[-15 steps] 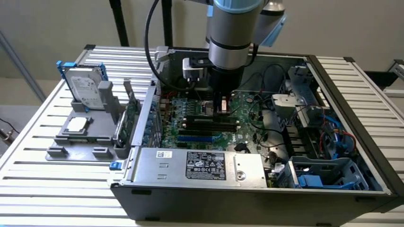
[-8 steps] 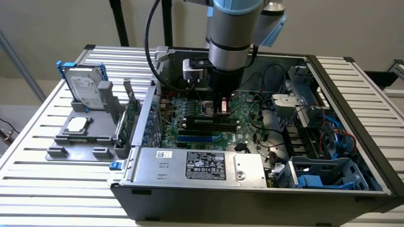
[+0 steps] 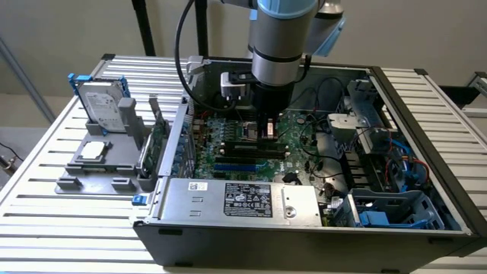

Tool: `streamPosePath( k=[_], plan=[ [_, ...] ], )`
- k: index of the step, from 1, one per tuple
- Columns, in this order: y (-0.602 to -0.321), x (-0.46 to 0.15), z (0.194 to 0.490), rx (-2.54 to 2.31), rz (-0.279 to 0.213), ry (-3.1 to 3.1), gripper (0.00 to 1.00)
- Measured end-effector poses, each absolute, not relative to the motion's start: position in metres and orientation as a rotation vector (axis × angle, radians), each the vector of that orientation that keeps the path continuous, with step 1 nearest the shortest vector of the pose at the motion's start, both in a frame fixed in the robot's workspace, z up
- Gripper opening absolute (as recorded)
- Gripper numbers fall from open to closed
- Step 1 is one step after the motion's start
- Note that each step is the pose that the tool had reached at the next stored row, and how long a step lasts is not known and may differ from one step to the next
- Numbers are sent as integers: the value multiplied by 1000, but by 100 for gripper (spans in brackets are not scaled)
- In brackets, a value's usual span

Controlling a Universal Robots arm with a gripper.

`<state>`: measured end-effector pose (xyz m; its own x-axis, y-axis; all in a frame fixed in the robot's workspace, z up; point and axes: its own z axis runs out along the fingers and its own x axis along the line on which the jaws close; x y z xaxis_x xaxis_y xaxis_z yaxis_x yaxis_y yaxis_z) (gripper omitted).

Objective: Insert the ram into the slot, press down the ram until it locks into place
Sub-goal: 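Insert the ram into the slot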

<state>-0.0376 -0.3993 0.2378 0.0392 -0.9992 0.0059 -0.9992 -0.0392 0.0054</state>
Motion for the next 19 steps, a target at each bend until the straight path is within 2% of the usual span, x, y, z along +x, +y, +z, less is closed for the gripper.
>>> streamPosePath(
  k=[19],
  plan=[
    [-397,-37,232,2254,4,-2169,13]
  ],
)
